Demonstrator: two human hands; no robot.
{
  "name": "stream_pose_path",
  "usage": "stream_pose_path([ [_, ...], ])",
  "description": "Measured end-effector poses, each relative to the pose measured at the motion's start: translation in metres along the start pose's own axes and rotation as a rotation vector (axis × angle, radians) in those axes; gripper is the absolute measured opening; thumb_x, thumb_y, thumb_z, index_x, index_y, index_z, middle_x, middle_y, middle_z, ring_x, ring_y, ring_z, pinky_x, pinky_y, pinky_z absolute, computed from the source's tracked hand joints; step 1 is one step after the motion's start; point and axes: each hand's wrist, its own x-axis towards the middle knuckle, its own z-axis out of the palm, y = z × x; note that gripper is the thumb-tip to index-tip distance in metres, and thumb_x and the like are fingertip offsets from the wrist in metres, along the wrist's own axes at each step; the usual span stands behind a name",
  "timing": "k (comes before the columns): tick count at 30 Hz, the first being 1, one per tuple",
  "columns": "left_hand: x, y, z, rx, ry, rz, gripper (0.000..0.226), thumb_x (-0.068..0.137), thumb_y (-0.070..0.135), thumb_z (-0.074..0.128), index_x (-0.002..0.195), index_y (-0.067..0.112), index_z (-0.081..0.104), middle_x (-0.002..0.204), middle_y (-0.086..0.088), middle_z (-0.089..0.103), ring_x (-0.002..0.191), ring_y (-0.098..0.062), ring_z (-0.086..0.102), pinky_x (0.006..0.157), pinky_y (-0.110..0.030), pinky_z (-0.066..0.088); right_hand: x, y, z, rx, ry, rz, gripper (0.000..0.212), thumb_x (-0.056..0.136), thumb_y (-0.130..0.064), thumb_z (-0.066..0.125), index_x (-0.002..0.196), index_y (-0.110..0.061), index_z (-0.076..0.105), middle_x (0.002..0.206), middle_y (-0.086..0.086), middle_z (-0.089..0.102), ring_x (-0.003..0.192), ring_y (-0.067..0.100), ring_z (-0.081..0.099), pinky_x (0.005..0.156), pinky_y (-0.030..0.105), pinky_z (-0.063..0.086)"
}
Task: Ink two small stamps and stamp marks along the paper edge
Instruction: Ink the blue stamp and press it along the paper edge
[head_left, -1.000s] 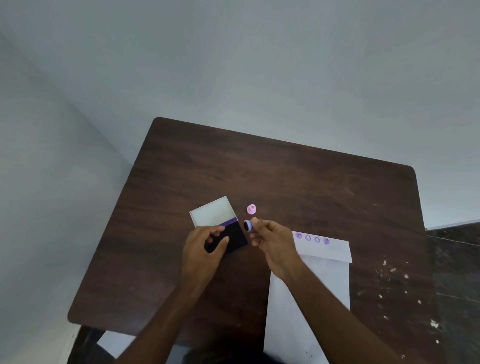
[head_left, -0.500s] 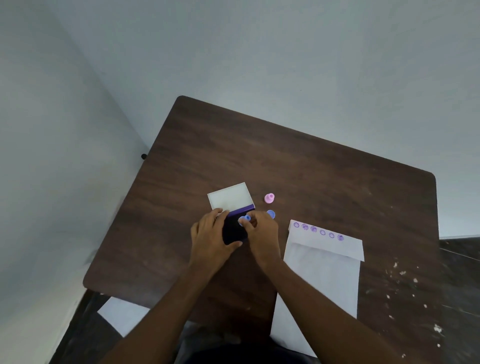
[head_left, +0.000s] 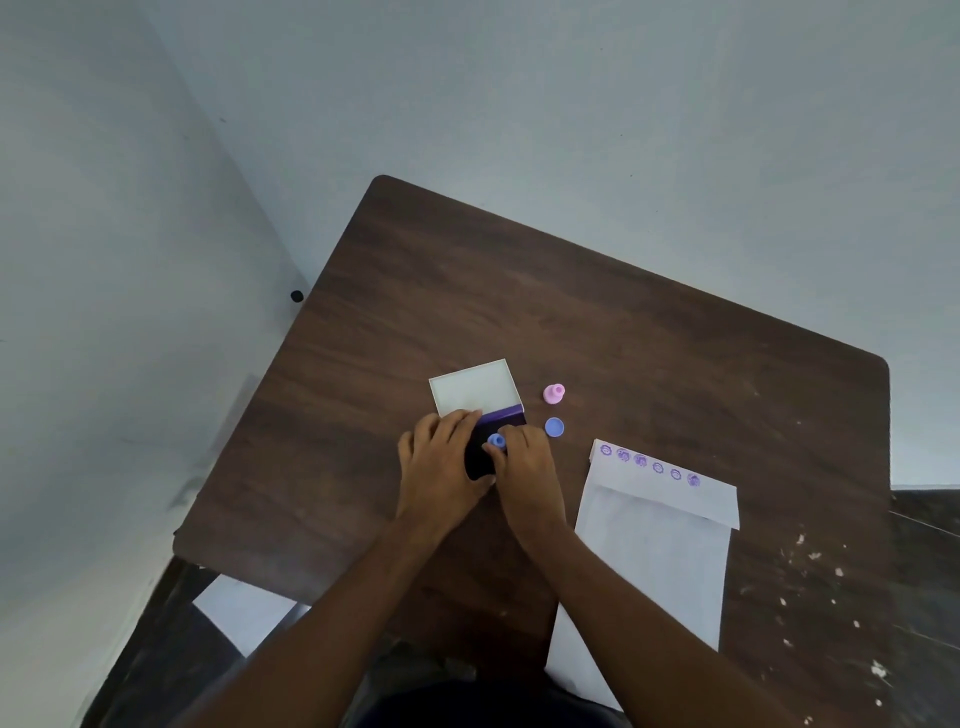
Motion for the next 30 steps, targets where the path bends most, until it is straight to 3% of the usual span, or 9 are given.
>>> stream_pose_path([
  [12,0.000,0.002,0.003,0.007,-0.001,-0.014,0.078,0.065,0.058,0.072,0.133,0.030,0.046,0.137,0.005,0.051,0.124,-0.022,0.041,0.102,-0.042,0.031,0.002,0.006,0.006,-0.103,0.050,-0.070,0.046,0.093,-0.018,0.058,0.135,-0.004,0.044,0.141,0.015,0.047,0.127,0.024,0.044,0.110,0.027,0.027],
  [22,0.001,0.001,0.005,-0.025,0.000,-0.030,0.080,0.062,0.055,0.077,0.131,0.028,0.048,0.135,0.003,0.054,0.124,-0.025,0.044,0.103,-0.045,0.033,0.007,0.008,0.008,-0.006,-0.004,0.008,0.049,0.093,-0.018,0.059,0.137,-0.006,0.040,0.145,0.013,0.043,0.130,0.024,0.041,0.111,0.028,0.025],
  [30,0.002,0.001,0.002,-0.012,0.012,-0.020,0.079,0.060,0.056,0.075,0.130,0.029,0.049,0.133,0.006,0.054,0.123,-0.022,0.042,0.101,-0.043,0.034,0.015,0.011,0.010,-0.230,0.053,-0.067,0.043,0.093,-0.024,0.059,0.133,-0.012,0.047,0.138,0.007,0.050,0.123,0.019,0.045,0.106,0.025,0.031],
])
